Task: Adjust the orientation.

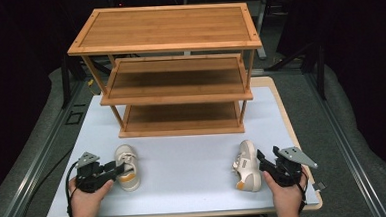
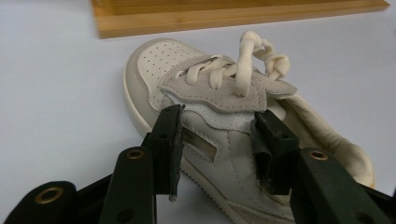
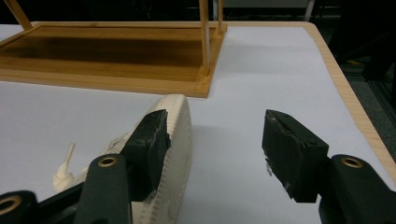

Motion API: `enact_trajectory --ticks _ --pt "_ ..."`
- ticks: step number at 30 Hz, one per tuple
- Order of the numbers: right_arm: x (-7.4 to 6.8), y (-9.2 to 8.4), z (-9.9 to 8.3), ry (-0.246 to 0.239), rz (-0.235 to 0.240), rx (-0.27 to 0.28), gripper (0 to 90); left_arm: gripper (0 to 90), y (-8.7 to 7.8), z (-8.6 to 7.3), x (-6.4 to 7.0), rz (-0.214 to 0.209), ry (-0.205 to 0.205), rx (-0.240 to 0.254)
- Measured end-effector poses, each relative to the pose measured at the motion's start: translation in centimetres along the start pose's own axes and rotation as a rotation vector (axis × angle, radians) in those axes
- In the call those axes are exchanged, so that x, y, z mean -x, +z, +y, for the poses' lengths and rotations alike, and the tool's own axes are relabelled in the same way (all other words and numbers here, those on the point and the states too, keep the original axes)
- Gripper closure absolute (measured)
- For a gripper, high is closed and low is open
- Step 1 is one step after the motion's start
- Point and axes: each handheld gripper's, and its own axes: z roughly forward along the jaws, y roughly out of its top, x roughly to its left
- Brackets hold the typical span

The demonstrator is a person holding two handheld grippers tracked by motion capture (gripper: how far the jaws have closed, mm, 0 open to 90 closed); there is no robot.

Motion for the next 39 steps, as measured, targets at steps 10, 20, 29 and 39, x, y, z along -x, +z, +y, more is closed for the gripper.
enact_trajectory --ticks 10,20,29,39 --pt "-1.5 -0.2 0.3 -0.089 0.046 -0.038 59.6 56.2 3.1 1.6 3.4 -0.113 0.145 -0.003" --pt "-0.9 -0.4 -0.3 -0.094 0.045 -0.062 62.5 48.5 3.0 0.7 3.4 -0.106 0.170 0.044" --pt "1.3 -0.9 -0.8 0.015 -0.057 -0.105 61.0 48.7 3.1 0.8 2.9 -0.140 0.125 0.045" --pt "5.2 -1.3 -2.1 0.166 -0.094 -0.160 52.6 47.1 3.4 0.7 3.0 -0.105 0.077 0.056"
